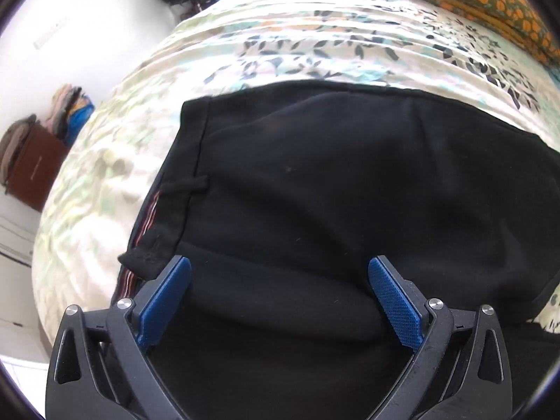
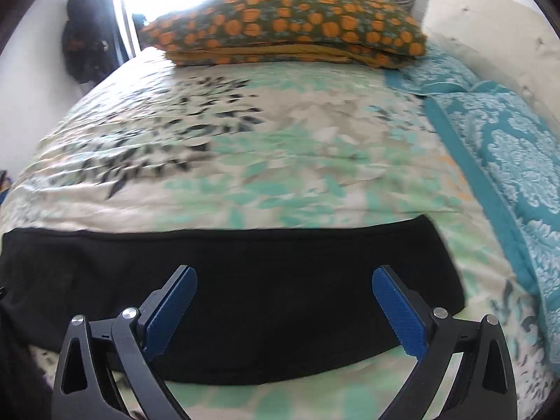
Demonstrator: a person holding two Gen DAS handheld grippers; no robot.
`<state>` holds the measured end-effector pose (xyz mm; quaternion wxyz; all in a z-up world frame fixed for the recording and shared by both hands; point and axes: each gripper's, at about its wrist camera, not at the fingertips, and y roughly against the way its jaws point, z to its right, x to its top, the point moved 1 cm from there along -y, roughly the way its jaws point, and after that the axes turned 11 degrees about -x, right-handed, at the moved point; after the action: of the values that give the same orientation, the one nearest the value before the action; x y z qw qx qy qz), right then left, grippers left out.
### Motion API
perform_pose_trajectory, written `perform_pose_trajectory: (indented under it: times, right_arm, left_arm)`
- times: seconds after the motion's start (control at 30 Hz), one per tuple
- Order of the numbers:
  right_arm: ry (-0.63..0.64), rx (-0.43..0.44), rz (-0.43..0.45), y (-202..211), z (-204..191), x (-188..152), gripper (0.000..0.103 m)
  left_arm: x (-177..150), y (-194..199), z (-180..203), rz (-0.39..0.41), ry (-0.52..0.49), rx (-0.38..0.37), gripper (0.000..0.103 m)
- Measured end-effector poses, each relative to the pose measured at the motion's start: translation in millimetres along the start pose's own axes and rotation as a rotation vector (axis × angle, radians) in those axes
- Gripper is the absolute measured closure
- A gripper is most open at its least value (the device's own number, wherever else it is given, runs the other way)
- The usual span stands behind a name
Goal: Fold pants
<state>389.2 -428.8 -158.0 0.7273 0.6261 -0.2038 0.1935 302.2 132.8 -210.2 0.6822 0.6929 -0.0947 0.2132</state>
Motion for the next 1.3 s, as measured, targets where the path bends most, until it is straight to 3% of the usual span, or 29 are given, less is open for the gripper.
perform_pose_trajectory:
  times: [0.13, 0.2, 0.27, 0.37, 0.43, 0.47, 0.53, 0.6, 0.63, 0.67, 0.7, 0.77, 0.83, 0.9, 1.27, 1.3]
  right_arm:
    - [0.077, 0.31, -0.087, 59.0, -129.9, -61.7, 0.003]
    - [0.12, 0.413, -0.123, 93.4, -182.2, -105.1, 0.003]
    - [0.173, 0.461, -0.163, 118.3, -220.3, -155.1, 0.003]
    - [0.225, 0.398, -0.203, 132.6, -247.0, -223.3, 0.003]
    - [0.25, 0.279, -0.233, 128.9, -247.5, -259.5, 0.003]
    - [0.233, 0.194, -0.27, 129.3, -235.6, -286.6, 0.002]
    - [0.223, 0.172, -0.25, 136.3, -228.8, -293.8, 0.003]
    - [0.175, 0.077, -0.199, 154.5, -209.7, -300.5, 0.003]
    - [0.175, 0.077, -0.199, 154.5, -209.7, -300.5, 0.003]
    - [0.11, -0.006, -0.143, 160.9, -200.3, -305.2, 0.002]
    - [0.11, -0.006, -0.143, 160.9, -200.3, -305.2, 0.001]
    - [0.067, -0.059, -0.145, 148.3, -194.5, -310.0, 0.0]
    - [0.034, -0.043, -0.203, 127.6, -192.3, -316.6, 0.0]
    - [0.002, -0.041, -0.163, 127.8, -191.7, -318.8, 0.0]
    - [-0.026, -0.047, -0.115, 132.6, -191.8, -325.8, 0.0]
    - [-0.021, -0.047, -0.131, 129.2, -185.8, -304.5, 0.0]
  left_arm:
    - [-15.2, 27.9, -28.3, -0.012, 0.1, -0.023, 0.002]
    - [-26.1, 49.3, -31.3, -0.011, 0.089, -0.035, 0.002]
    - [-47.8, 64.3, -24.0, -0.026, 0.054, -0.074, 0.002]
    - [-97.2, 67.5, -1.1, -0.113, -0.032, -0.128, 0.002]
    - [-135.2, 64.4, 11.4, -0.172, -0.091, -0.123, 0.002]
    - [-150.7, 68.0, 17.0, -0.157, -0.121, -0.103, 0.002]
    - [-169.4, 83.0, 27.6, -0.102, -0.163, -0.083, 0.002]
    - [-172.5, 92.2, 40.8, -0.094, -0.169, -0.155, 0.002]
    - [-171.7, 96.2, 48.2, -0.069, -0.168, -0.182, 0.002]
    - [-170.4, 98.5, 56.6, -0.031, -0.174, -0.192, 0.002]
    - [-170.2, 97.6, 65.7, -0.002, -0.19, -0.19, 0.002]
    - [-171.5, 81.4, 84.9, -0.02, -0.244, -0.167, 0.002]
    - [-179.0, 67.0, 89.9, -0.019, -0.272, -0.128, 0.0]
    - [-184.5, 67.5, 86.8, 0.042, -0.273, -0.142, 0.0]
    - [-187.9, 65.7, 85.5, 0.024, -0.265, -0.147, 0.001]
    - [-190.5, 66.6, 85.4, 0.03, -0.266, -0.146, 0.001]
